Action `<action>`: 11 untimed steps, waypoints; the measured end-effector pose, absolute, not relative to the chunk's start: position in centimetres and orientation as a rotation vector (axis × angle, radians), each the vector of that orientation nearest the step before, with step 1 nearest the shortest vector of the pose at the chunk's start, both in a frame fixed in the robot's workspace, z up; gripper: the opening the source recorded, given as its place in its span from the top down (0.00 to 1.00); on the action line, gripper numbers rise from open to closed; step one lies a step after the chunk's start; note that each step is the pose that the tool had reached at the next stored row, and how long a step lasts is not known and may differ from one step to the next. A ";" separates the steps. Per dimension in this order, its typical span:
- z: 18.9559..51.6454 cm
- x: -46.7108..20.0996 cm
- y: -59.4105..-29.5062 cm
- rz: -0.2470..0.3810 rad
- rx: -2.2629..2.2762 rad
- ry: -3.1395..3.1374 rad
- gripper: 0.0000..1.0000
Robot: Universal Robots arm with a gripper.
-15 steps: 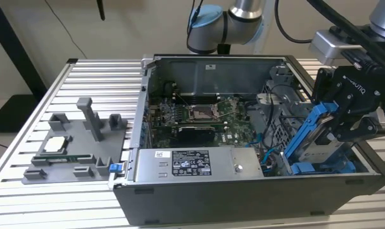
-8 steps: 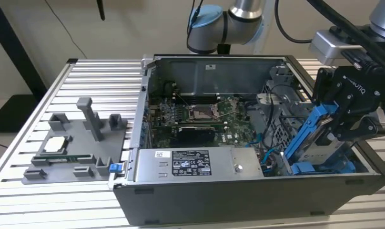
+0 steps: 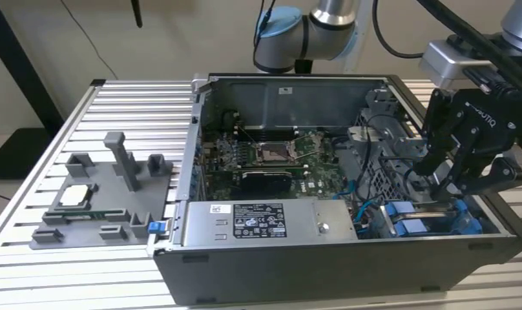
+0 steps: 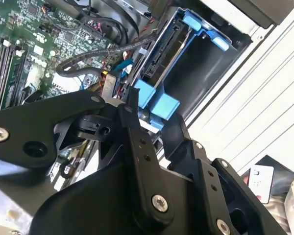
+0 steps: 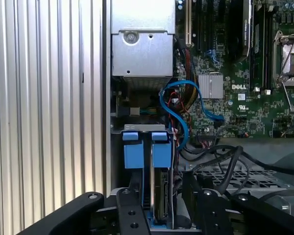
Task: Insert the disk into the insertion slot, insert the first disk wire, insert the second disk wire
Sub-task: 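Insert the disk into the insertion slot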
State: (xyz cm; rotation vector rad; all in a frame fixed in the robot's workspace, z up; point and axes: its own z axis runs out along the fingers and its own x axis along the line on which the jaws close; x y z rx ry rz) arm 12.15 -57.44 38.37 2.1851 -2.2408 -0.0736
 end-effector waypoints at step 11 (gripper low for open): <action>39.6 12.1 -57.1 -0.079 2.192 -2.243 0.00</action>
